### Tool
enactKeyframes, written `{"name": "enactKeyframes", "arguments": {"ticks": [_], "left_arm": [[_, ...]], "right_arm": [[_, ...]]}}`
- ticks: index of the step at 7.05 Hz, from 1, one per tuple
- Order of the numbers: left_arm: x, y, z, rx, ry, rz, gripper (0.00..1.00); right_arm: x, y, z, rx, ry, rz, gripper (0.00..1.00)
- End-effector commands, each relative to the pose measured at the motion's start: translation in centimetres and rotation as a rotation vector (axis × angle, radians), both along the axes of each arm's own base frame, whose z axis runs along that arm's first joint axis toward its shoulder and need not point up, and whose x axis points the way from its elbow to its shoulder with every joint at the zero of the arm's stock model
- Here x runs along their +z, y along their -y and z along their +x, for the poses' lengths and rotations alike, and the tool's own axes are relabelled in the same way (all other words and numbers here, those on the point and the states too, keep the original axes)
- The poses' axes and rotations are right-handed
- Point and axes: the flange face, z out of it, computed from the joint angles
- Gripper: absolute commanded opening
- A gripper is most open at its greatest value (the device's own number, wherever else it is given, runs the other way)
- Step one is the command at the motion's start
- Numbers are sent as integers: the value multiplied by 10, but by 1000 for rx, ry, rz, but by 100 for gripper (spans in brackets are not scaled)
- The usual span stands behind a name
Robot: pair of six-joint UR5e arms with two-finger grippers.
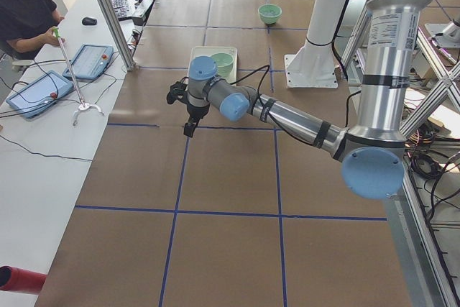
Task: Stack green bowls together
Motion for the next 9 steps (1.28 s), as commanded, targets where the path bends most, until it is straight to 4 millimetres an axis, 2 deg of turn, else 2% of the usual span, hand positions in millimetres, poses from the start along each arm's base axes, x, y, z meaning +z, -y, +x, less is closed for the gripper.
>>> {"name": "enactKeyframes", "arguments": {"ticks": [1, 2, 3, 4, 5, 6, 7, 8, 9], "left_arm": [[94, 8, -134, 7, 81, 3, 100], [94, 8, -132, 35, 16, -100, 100], [98, 1, -133, 33, 10, -151, 100], [102, -1, -132, 35, 13, -161, 100], [107, -2, -132, 39, 12, -167, 100], [117, -11, -133, 28, 10, -199, 100], [119, -34, -134, 26, 8, -207, 100], [130, -42, -133, 31, 8, -230, 100], [152, -62, -132, 38, 6, -269, 100]], "right_arm": [[29, 0, 38, -59, -23, -1, 100], [33, -2, 35, -85, -28, 9, 100], [33, -1, 18, -115, -41, 10, 100], [36, -2, 18, -118, -57, -13, 100], [22, -1, 15, -122, -60, 4, 100], [22, -6, 16, -123, -60, 2, 100], [23, -7, 16, -122, -60, -6, 100], [27, -12, 16, -122, -61, -20, 100], [33, -16, 17, -122, -64, -25, 100]]}}
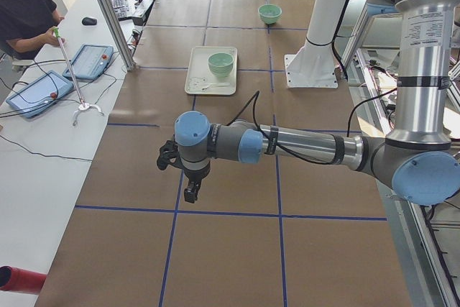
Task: Stack green bowls together
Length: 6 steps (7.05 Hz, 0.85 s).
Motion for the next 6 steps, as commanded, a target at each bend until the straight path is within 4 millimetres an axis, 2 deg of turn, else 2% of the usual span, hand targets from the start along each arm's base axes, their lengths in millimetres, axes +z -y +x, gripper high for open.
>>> {"name": "enactKeyframes", "arguments": {"ticks": [1, 3, 4, 6], "left_arm": [[19, -26, 0, 6, -3, -25, 100], [10, -15, -1, 2, 13, -11, 100], [-1, -11, -2, 2, 13, -20, 100], [19, -20, -2, 2, 13, -86, 100]], "right_arm": [[7, -7, 0, 0, 4, -11, 100], [13, -13, 0, 0, 11, -19, 100], [14, -12, 0, 0, 10, -22, 100], [14, -13, -1, 3, 20, -25, 100]]}}
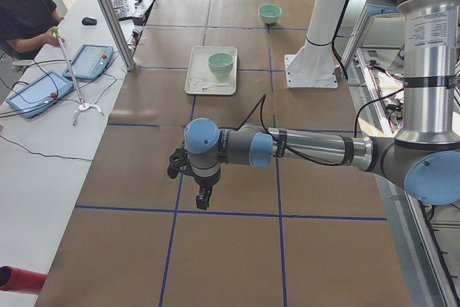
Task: Stack green bowls together
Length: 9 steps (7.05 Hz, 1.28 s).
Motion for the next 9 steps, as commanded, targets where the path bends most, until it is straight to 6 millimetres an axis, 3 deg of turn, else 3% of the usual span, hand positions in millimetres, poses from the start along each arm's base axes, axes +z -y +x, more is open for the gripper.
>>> {"name": "enactKeyframes", "arguments": {"ticks": [1, 3, 4, 5, 9], "left_arm": [[12, 1, 1, -2, -2, -75, 100], [9, 11, 1, -5, -6, -120, 100], [23, 11, 2, -3, -9, -147, 100], [23, 11, 4, -5, -41, -153, 100], [16, 12, 5, 0, -55, -126, 100]], "right_arm": [[-1, 1, -1, 3, 13, -5, 100], [9, -5, 2, 4, 20, -18, 100], [25, -17, 5, -37, 16, 0, 100], [31, -21, 5, -66, 14, 25, 100], [21, -16, 9, -48, 10, 39, 100]]}}
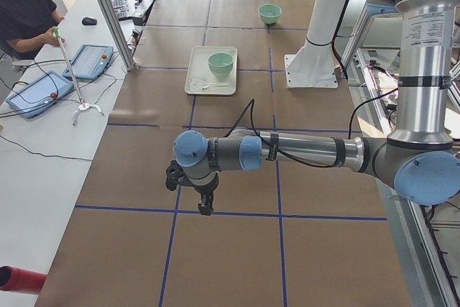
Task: Stack green bowls together
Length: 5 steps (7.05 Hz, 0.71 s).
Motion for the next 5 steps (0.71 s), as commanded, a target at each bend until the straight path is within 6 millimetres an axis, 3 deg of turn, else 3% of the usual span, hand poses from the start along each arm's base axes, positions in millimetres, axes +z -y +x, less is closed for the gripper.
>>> {"name": "enactKeyframes", "arguments": {"ticks": [1, 4, 5], "left_arm": [[0, 0, 0, 2, -1, 3, 100], [-6, 2, -5, 22, 33, 59, 100], [4, -1, -7, 101, 74, 125, 100]], "right_arm": [[-9, 3, 3, 14, 0, 9, 100], [-9, 3, 3, 12, -3, 13, 100], [-9, 5, 4, 11, -22, 25, 100]]}}
